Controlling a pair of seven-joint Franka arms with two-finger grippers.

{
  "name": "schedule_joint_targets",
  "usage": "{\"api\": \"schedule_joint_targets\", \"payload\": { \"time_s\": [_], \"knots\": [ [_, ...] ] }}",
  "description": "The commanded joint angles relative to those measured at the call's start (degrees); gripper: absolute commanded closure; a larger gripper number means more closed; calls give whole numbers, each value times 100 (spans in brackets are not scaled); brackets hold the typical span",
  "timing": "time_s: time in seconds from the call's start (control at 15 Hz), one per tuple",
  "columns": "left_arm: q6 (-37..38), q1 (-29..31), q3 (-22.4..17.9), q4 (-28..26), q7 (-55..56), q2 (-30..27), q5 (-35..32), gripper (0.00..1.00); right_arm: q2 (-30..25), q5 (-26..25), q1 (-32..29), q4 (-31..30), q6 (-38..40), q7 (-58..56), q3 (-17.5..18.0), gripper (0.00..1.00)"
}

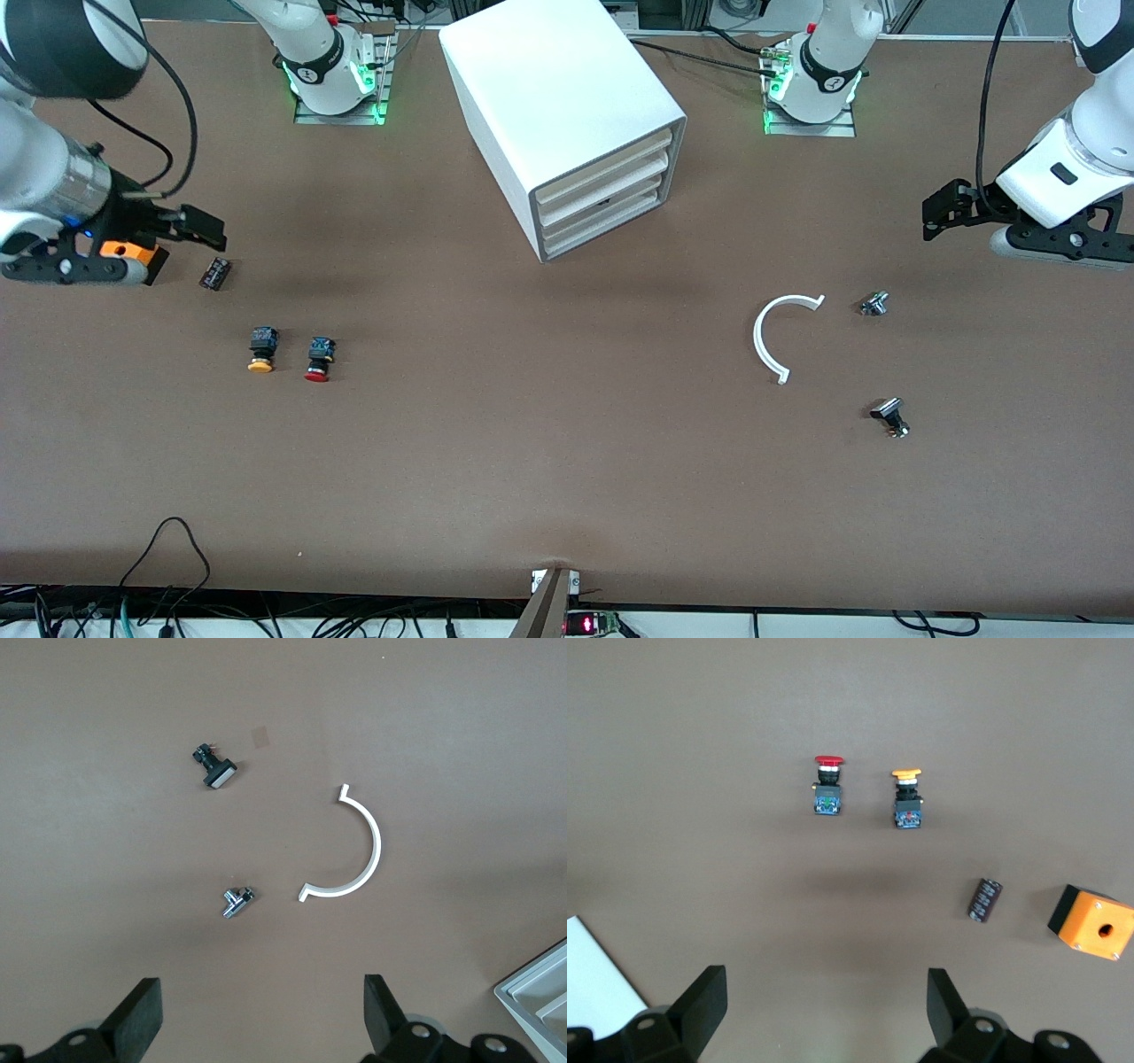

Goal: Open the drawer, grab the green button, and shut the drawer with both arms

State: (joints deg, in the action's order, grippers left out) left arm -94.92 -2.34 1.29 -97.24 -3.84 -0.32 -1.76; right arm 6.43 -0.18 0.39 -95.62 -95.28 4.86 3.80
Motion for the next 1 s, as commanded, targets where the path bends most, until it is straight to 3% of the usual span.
{"api": "schedule_joint_targets", "payload": {
  "time_s": [0.0, 0.2, 0.4, 0.67, 0.93],
  "knots": [
    [158, -12, -6, 170, 32, 58, 106, 0, 200, -70, -31, -71, -323, -29, 42, 0],
    [603, -21, -15, 170, -64, 76, 700, 0, 411, -70, -31, -133, -579, -11, 42, 0],
    [1333, -30, -15, 161, -91, 444, 1387, 0, 561, -35, -22, -133, -711, 6, 51, 0],
    [1459, -38, -15, 65, -213, 848, 2310, 0, 763, 26, 180, -124, -860, 94, 51, 0],
    [1345, 5, -15, -172, -1291, 1340, 3443, 0, 1070, 263, 285, -124, -948, 235, 51, 0]
  ]
}}
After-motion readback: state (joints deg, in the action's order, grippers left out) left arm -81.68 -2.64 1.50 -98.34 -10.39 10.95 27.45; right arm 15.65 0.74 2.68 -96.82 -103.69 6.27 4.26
